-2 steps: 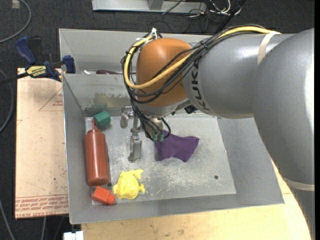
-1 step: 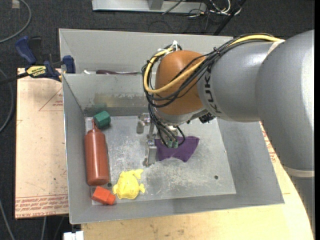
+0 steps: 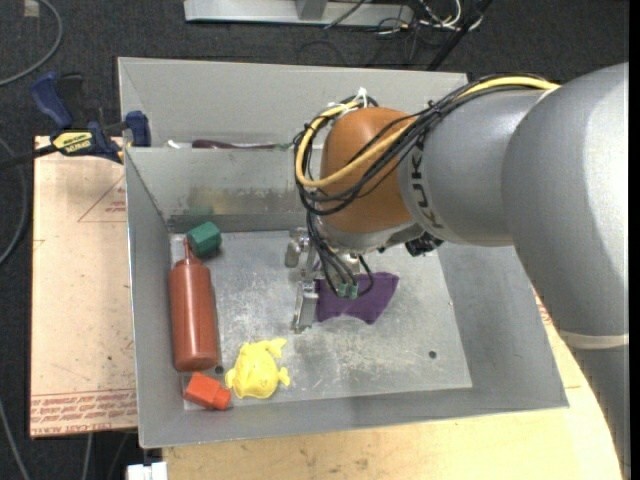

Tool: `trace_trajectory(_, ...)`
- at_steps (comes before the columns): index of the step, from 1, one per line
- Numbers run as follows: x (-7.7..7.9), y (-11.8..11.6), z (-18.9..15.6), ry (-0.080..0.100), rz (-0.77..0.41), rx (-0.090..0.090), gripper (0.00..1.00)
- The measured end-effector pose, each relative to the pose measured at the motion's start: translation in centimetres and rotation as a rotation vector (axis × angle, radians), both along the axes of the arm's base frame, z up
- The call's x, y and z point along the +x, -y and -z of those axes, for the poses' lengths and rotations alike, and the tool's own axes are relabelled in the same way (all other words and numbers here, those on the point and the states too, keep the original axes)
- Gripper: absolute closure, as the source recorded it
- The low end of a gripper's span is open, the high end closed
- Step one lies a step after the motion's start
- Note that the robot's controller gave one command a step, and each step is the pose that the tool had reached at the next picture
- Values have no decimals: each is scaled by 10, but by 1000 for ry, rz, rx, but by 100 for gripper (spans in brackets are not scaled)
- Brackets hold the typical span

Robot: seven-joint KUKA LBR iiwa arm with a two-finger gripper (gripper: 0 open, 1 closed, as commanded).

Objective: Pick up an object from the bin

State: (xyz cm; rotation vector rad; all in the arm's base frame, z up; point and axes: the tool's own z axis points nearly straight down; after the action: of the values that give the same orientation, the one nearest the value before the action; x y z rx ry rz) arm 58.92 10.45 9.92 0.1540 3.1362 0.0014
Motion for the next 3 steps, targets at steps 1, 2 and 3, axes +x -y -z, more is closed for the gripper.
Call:
trace_trajectory(1,-16,22,11,2,-261,4,0)
trace_trajectory(2,-5,48,15,3,-279,1,0)
trace_trajectory(3,-8,64,12,1,-99,4,0)
